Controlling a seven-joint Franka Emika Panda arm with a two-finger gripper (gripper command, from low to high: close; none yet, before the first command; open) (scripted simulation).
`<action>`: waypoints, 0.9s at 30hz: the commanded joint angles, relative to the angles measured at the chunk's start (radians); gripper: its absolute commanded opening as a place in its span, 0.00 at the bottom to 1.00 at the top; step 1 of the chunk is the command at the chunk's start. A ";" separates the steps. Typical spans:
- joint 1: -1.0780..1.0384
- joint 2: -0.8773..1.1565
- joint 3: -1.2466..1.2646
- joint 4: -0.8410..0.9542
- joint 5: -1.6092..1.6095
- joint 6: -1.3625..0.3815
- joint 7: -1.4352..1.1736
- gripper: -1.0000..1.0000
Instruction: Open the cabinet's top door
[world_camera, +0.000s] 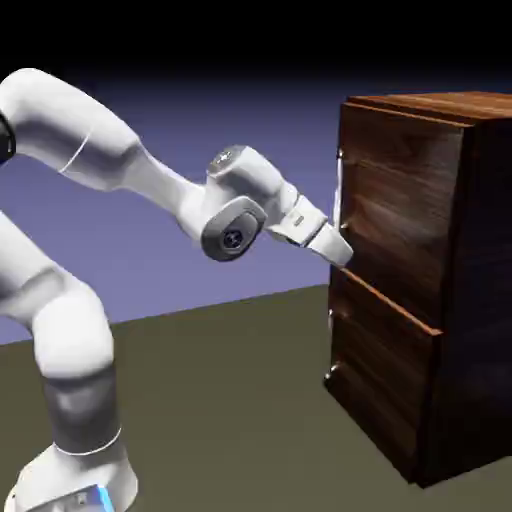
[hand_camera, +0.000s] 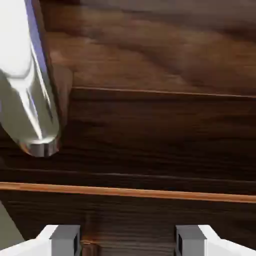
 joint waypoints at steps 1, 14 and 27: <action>0.032 0.036 -0.031 0.001 0.038 -0.010 -0.016 0.50; 0.441 0.508 -0.427 0.012 0.535 -0.135 -0.223 0.50; 0.850 0.979 -0.823 0.024 1.033 -0.261 -0.431 0.50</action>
